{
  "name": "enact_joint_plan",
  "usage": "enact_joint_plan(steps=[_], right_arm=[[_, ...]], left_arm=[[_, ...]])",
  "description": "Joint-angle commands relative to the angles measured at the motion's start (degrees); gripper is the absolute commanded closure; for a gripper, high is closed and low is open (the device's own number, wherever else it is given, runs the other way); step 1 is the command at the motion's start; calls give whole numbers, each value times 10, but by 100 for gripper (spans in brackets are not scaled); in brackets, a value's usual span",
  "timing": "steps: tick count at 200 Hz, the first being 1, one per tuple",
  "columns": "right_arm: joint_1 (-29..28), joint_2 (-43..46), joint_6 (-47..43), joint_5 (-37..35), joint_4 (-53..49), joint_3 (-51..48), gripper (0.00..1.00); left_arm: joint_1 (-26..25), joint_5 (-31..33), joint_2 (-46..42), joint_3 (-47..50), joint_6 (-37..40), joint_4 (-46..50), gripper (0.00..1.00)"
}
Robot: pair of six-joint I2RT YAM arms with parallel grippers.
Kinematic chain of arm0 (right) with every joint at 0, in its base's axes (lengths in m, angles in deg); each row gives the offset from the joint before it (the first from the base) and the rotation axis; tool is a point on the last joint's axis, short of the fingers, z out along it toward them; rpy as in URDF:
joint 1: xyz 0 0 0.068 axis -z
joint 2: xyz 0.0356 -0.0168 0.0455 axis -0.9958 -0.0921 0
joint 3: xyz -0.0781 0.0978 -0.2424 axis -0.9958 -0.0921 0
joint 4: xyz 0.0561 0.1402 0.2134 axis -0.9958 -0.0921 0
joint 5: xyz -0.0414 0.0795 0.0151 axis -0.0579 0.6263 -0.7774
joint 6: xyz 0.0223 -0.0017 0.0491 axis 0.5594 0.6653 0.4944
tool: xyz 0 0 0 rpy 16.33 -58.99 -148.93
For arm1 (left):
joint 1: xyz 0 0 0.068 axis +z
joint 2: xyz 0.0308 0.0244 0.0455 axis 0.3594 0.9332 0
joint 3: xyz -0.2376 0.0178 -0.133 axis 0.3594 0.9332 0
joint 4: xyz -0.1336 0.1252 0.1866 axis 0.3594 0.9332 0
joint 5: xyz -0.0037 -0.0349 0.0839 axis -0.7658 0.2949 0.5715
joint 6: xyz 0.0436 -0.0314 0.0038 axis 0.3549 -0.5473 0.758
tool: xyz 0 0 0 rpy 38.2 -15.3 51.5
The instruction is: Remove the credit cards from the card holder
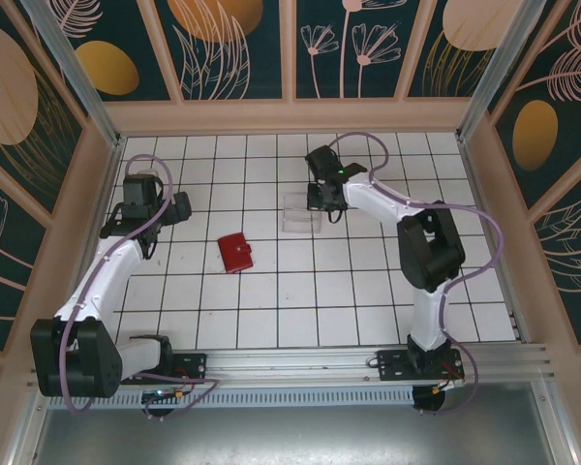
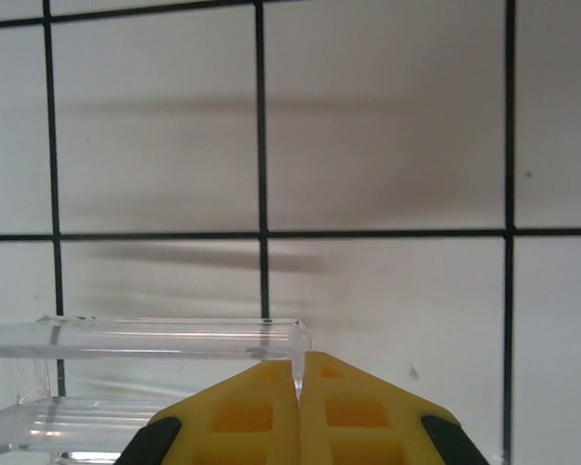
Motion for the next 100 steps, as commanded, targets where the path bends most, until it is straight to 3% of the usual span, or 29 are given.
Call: enact_joint_plan(steps=[1,100], right_arm=[[-4,-30,-15,-17,-50,53,95],[-3,-78,-36,-18,-87,98,93]], left_arm=[[-2,-12,9,4,12,5,1],[-2,-16,23,1,13,10,2]])
